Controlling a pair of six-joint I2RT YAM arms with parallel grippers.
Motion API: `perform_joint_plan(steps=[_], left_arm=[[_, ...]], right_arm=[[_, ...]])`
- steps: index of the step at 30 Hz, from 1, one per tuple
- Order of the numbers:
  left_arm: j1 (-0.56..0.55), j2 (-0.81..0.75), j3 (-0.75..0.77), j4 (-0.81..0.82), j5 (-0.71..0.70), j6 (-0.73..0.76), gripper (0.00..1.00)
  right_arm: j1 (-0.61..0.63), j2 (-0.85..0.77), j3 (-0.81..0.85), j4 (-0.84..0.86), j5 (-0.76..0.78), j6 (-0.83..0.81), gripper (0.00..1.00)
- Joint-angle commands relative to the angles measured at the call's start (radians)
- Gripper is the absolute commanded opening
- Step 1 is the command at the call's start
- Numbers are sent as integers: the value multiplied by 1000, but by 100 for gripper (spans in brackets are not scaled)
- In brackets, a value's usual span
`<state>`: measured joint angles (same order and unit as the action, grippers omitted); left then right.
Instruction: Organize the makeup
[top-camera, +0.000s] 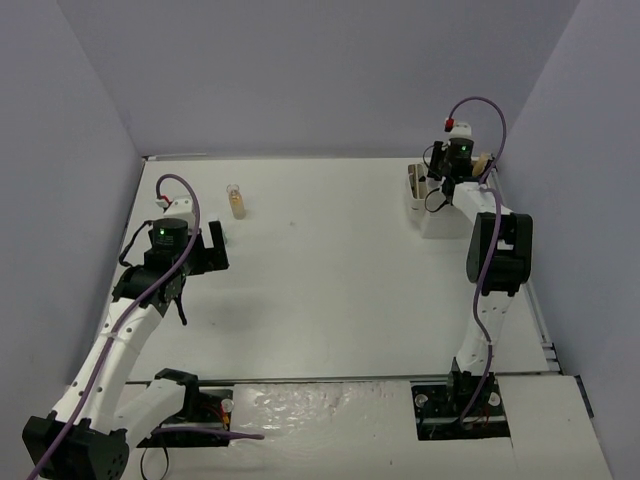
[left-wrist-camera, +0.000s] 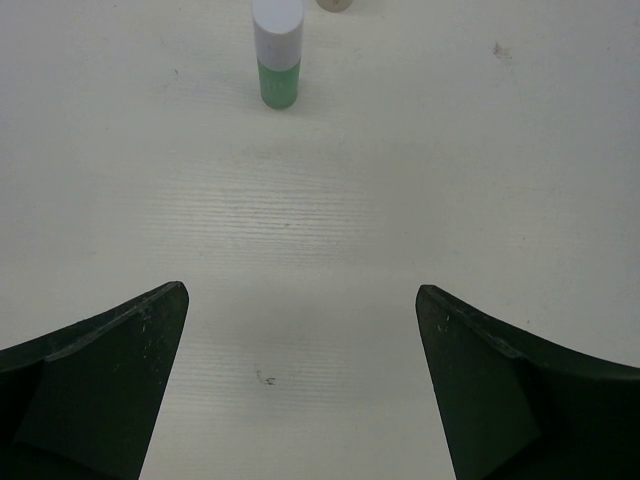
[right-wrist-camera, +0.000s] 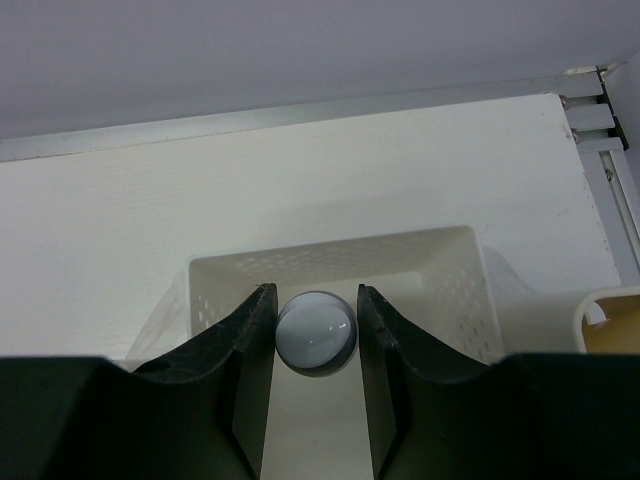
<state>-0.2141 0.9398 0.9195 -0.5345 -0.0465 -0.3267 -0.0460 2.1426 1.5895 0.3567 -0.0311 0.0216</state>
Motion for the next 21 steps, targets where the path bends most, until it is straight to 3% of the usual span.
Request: perform_joint_plan(steps=[1, 8, 12, 15, 21], left_arm=[[12, 7, 28, 43, 13, -11, 97], [13, 8, 27, 42, 13, -11, 97], [14, 9, 27, 42, 13, -11, 97], [15, 9, 27, 43, 13, -11, 97], [15, 5, 27, 42, 19, -12, 97]], right_arm=[[-6, 2, 76, 71, 1, -14, 0], [-6, 30, 75, 67, 10, -40, 0], [-5, 31, 74, 60, 11, -38, 11], [-5, 24, 63, 59, 13, -37, 27], [-5, -10, 48, 53, 15, -42, 48]])
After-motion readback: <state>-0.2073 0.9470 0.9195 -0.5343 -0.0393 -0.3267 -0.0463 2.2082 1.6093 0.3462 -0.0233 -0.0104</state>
